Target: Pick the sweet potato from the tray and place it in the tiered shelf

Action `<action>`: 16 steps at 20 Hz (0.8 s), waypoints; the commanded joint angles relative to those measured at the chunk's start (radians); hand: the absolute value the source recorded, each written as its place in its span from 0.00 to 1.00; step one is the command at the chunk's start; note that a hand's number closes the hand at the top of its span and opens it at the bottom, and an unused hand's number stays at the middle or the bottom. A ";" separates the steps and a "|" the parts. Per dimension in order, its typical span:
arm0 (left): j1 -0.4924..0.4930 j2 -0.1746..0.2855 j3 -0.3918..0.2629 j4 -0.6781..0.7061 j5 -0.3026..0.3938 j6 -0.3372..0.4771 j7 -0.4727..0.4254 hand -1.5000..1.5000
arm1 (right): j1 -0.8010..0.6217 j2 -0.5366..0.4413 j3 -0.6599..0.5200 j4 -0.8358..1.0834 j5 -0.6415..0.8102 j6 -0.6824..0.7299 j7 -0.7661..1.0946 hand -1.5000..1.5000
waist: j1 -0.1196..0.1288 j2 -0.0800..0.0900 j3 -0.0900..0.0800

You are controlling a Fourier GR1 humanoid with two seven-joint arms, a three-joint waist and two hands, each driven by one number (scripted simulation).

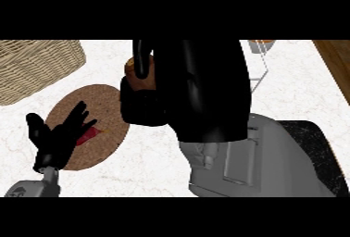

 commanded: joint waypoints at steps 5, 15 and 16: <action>0.023 -0.021 0.001 0.077 -0.024 0.013 0.004 0.50 | -0.183 -0.069 -0.243 0.184 -0.055 0.084 0.015 1.00 | -0.001 0.011 -0.008; 0.024 -0.028 0.017 0.104 -0.024 -0.015 -0.027 0.50 | -0.256 -0.179 -0.363 0.498 -0.139 0.120 -0.262 1.00 | 0.005 0.019 -0.008; 0.003 -0.028 0.006 0.054 -0.027 0.007 0.037 0.50 | -0.266 -0.154 -0.341 0.516 -0.124 0.116 -0.255 1.00 | 0.006 0.015 -0.008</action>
